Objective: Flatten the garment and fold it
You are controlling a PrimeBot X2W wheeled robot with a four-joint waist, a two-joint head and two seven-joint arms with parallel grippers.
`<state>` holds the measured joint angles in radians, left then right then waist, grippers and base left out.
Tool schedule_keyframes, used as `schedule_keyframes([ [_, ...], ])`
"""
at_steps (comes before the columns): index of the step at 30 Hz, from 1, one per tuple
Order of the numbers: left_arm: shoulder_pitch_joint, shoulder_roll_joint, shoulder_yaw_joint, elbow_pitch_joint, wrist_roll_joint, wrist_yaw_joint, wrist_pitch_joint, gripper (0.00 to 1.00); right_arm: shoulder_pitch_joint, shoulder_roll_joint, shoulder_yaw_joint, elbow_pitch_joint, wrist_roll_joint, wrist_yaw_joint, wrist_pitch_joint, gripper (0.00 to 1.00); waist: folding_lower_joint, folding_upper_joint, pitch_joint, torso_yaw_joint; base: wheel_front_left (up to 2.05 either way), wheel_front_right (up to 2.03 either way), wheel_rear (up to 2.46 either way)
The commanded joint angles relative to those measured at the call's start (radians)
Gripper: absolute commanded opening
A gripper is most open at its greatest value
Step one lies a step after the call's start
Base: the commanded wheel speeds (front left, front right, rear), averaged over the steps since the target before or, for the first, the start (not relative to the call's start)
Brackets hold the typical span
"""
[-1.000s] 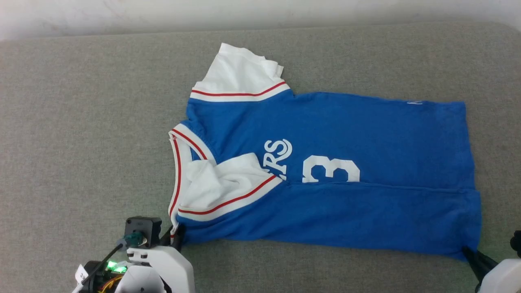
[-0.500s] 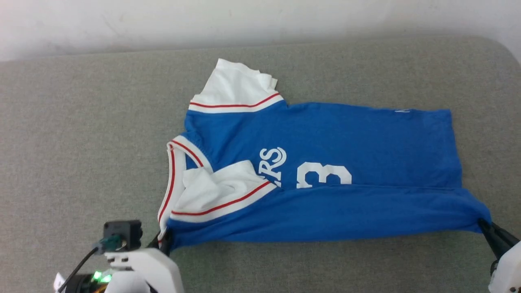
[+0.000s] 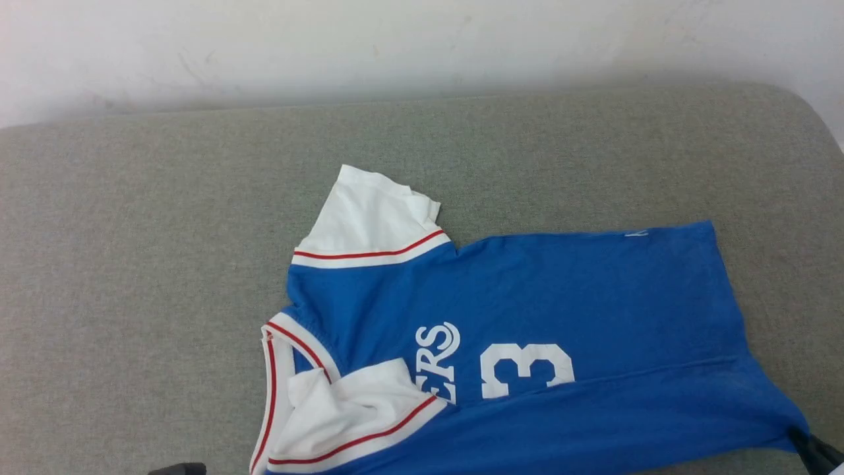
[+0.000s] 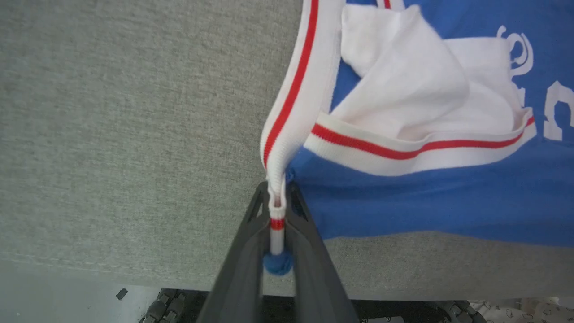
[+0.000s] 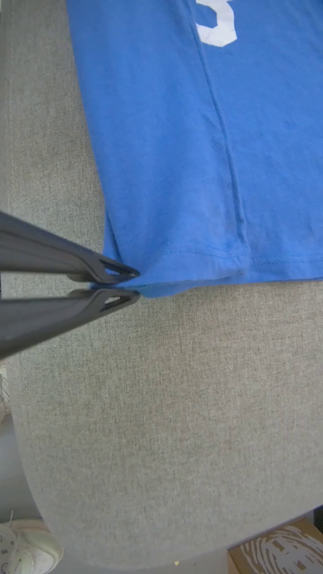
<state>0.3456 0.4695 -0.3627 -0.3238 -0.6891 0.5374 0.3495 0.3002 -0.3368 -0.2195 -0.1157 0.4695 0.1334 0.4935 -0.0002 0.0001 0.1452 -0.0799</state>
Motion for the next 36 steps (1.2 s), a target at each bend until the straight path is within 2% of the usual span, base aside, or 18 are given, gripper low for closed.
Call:
schedule_keyframes([
  [1, 0.001, -0.009, 0.006, 0.021, -0.006, -0.006, -0.018, 0.05, 0.000, 0.006, -0.015, -0.002, -0.011, -0.003, -0.010, 0.00, 0.0002, -0.0001, -0.001, 0.002, 0.00, 0.00, 0.00],
  [2, -0.004, -0.023, 0.002, 0.038, -0.012, -0.017, -0.030, 0.40, -0.004, 0.013, -0.017, 0.001, -0.018, -0.003, -0.021, 0.47, 0.0002, -0.0001, -0.002, 0.003, 0.00, 0.00, 0.00],
  [3, -0.012, -0.033, -0.001, 0.059, -0.015, -0.027, -0.043, 1.00, -0.005, 0.015, -0.013, 0.006, -0.024, -0.003, -0.025, 0.96, 0.0002, -0.0001, -0.004, 0.004, 0.00, 0.00, 0.00],
  [4, -0.022, -0.043, -0.003, 0.078, -0.016, -0.038, -0.057, 1.00, -0.008, 0.017, -0.009, 0.011, -0.029, -0.003, -0.029, 1.00, 0.0002, -0.0001, -0.007, 0.005, 0.00, 0.00, 0.00],
  [9, -0.055, -0.081, 0.013, 0.124, -0.045, -0.082, -0.113, 1.00, -0.029, 0.019, 0.002, 0.014, -0.030, -0.003, -0.048, 1.00, 0.0002, -0.0001, -0.021, 0.006, 0.00, 0.00, 0.00],
  [12, -0.070, -0.071, 0.046, 0.097, -0.044, -0.095, -0.153, 1.00, -0.045, 0.006, -0.005, -0.014, -0.022, -0.003, -0.064, 1.00, 0.0002, -0.0001, -0.022, 0.002, 0.00, 0.00, 0.00],
  [18, -0.215, 0.013, 0.104, -0.020, 0.092, -0.072, -0.228, 1.00, -0.145, -0.006, -0.047, -0.097, -0.057, -0.003, -0.175, 1.00, 0.0002, -0.0001, 0.035, -0.011, 0.00, 0.00, 0.00],
  [21, -0.370, 0.062, 0.088, -0.060, 0.176, -0.076, -0.196, 1.00, -0.216, -0.014, -0.028, -0.118, -0.065, -0.003, -0.224, 1.00, 0.0002, -0.0001, 0.093, -0.023, 0.00, 0.00, 0.00],
  [24, -0.575, 0.104, 0.052, -0.073, 0.261, -0.105, -0.132, 1.00, -0.279, -0.023, 0.013, -0.128, -0.060, -0.003, -0.251, 1.00, 0.0002, -0.0001, 0.160, -0.037, 0.00, 0.00, 0.00],
  [27, -0.791, 0.104, 0.011, -0.028, 0.305, -0.157, -0.075, 1.00, -0.335, -0.032, 0.056, -0.128, -0.045, -0.003, -0.277, 1.00, 0.0002, -0.0001, 0.223, -0.054, 0.00, 0.00, 0.00],
  [30, -0.971, 0.096, -0.044, 0.081, 0.319, -0.234, -0.001, 1.00, -0.370, -0.028, 0.096, -0.122, -0.029, -0.003, -0.299, 1.00, 0.0002, -0.0001, 0.271, -0.072, 0.00, 0.00, 0.00],
  [34, -1.146, 0.084, -0.116, 0.226, 0.313, -0.341, 0.115, 1.00, -0.392, -0.027, 0.125, -0.099, -0.012, -0.003, -0.326, 1.00, 0.0002, -0.0001, 0.318, -0.098, 0.00, 0.00, 0.00],
  [36, -1.206, 0.074, -0.141, 0.289, 0.301, -0.379, 0.175, 1.00, -0.399, -0.027, 0.134, -0.085, -0.008, -0.003, -0.339, 1.00, 0.0002, -0.0001, 0.340, -0.110, 0.00, 0.00, 0.00],
])
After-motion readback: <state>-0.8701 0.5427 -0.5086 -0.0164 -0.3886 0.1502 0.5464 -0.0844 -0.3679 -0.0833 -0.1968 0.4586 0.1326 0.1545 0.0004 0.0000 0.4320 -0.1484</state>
